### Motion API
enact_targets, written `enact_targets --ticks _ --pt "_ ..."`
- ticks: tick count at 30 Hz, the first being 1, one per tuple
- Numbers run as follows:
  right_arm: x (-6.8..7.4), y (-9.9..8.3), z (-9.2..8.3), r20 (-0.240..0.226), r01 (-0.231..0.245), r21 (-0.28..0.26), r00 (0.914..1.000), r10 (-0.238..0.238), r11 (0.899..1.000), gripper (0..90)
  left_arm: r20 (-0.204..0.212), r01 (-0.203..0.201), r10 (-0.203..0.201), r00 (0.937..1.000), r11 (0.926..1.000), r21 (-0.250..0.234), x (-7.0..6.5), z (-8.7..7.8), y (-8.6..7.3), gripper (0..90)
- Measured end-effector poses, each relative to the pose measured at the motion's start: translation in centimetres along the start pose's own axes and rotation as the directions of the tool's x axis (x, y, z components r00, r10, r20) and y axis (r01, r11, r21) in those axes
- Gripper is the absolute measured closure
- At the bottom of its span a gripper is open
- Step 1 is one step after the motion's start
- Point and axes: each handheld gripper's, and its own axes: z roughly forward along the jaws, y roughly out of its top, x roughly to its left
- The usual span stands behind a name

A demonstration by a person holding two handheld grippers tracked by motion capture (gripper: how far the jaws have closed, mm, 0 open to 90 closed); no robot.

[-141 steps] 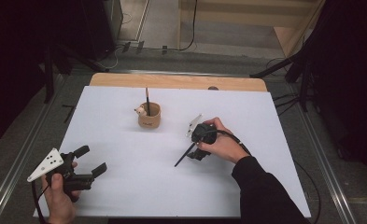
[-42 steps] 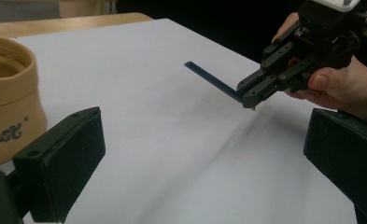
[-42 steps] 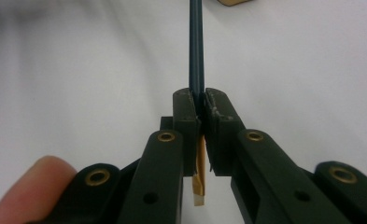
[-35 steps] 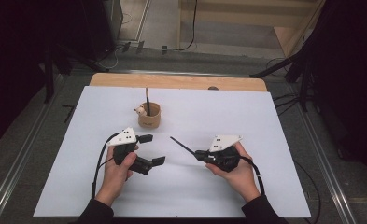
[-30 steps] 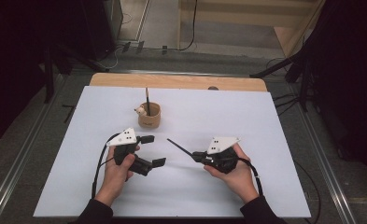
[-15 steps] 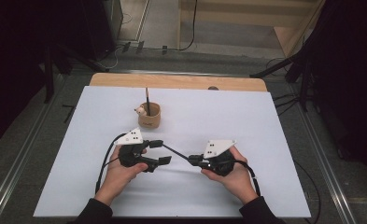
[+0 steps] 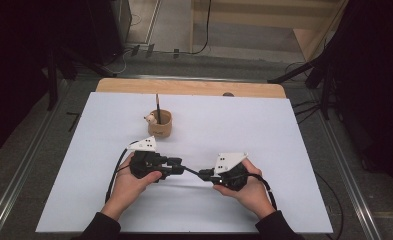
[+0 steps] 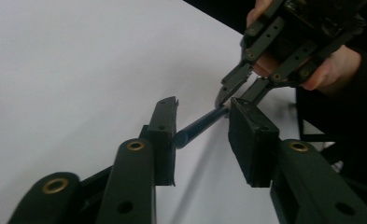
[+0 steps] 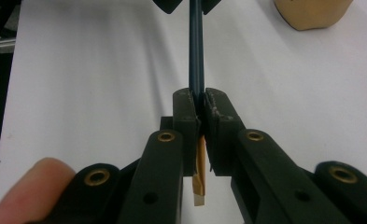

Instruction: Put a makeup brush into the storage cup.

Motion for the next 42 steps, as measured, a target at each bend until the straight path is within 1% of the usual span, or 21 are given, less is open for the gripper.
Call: enact_targets --ticks 2,3,6,9,14,18,21,26,27,28,29,30,31,32,35,38,40,42 --pt "0.1 0.0 -0.1 0.001 0.004 0.001 1.0 -0.004 1.0 85.4 0.019 0.022 -0.022 0.9996 0.9998 0.004 0.1 -0.1 0.0 67.3" --pt "0.1 0.0 -0.1 -0.001 0.006 -0.001 1.0 -0.006 1.0 85.4 0.021 0.024 -0.025 0.9995 0.9997 0.007 0.2 -0.1 0.0 68.9" --pt "0.0 0.1 0.0 -0.001 0.017 -0.005 0.9998 -0.017 1.0 85.4 0.027 0.027 -0.028 0.9993 0.9996 0.008 0.2 -0.2 0.0 71.1" --pt "0.1 0.1 0.1 -0.003 0.016 -0.001 0.9999 -0.016 1.0 85.4 0.025 0.025 -0.025 0.9994 0.9996 0.014 0.3 -0.2 0.0 71.3" --pt "0.1 0.0 0.1 -0.003 0.021 0.001 0.9998 -0.021 1.0 85.4 0.044 0.036 -0.037 0.9984 0.9993 0.012 0.3 -0.2 0.0 72.6" --pt "0.1 0.0 0.1 -0.007 0.02 0.008 0.9998 -0.02 1.0 85.3 0.051 0.037 -0.037 0.998 0.9992 0.012 0.3 -0.1 0.0 75.6" --pt "0.1 0.1 0.2 -0.005 0.031 0.008 0.9995 -0.031 1.0 85.3 0.071 0.04 -0.04 0.9966 0.9992 0.005 0.4 -0.2 0.0 80.4" --pt "0.1 0.0 0.3 -0.007 0.043 0.009 0.999 -0.043 0.999 85.4 0.098 0.027 -0.027 0.9949 0.9996 -0.004 0.3 -0.3 0.0 84.7" --pt "0.1 0.0 0.3 -0.014 0.038 0.007 0.9992 -0.038 0.999 85.4 0.093 0.023 -0.022 0.9955 0.9997 -0.009 0.2 -0.3 0.0 85.1" --pt "0.2 0.0 0.4 -0.021 0.024 0.008 0.9995 -0.024 1.0 90.0 0.078 0.01 -0.01 0.9969 0.9999 -0.004 0.1 -0.3 0.1 85.4" --pt "0.1 0.0 0.3 -0.012 0.014 0.0 0.9998 -0.014 1.0 90.0 0.087 0.009 -0.008 0.9962 0.9999 -0.008 0.1 -0.4 0.1 85.5" --pt "-0.1 -0.1 0.2 -0.008 0.005 -0.023 1.0 -0.005 1.0 90.0 0.085 0.007 -0.006 0.9964 0.9999 -0.014 0.1 -0.4 0.1 85.5" --pt "-0.2 -0.2 0.1 -0.007 -0.018 -0.038 0.9998 0.018 0.999 85.4 0.076 0.003 -0.001 0.9971 0.9998 -0.018 0.0 -0.5 0.1 85.4" --pt "-0.3 -0.2 0.0 0.005 -0.03 -0.055 0.9995 0.031 0.998 81.2 0.072 0.0 0.002 0.9974 0.9998 -0.022 0.0 -0.5 0.1 85.5" --pt "-0.4 -0.3 -0.2 0.025 -0.062 -0.084 0.9976 0.064 0.995 74.8 0.042 -0.013 0.015 0.999 0.9992 -0.037 -0.1 -0.6 0.1 85.5" --pt "-0.5 -0.4 -0.3 0.053 -0.086 -0.118 0.9943 0.093 0.989 67.6 0.014 -0.023 0.024 0.9996 0.9976 -0.065 -0.2 -0.9 0.2 85.6" --pt "-0.6 -0.4 -0.3 0.072 -0.111 -0.14 0.9899 0.122 0.984 62.3 -0.003 -0.027 0.027 0.9996 0.9961 -0.084 -0.3 -1.1 0.2 85.6" --pt "-0.6 -0.4 -0.4 0.095 -0.135 -0.17 0.9838 0.152 0.976 59.7 -0.027 -0.036 0.033 0.9991 0.9939 -0.105 -0.4 -1.3 0.3 85.6"
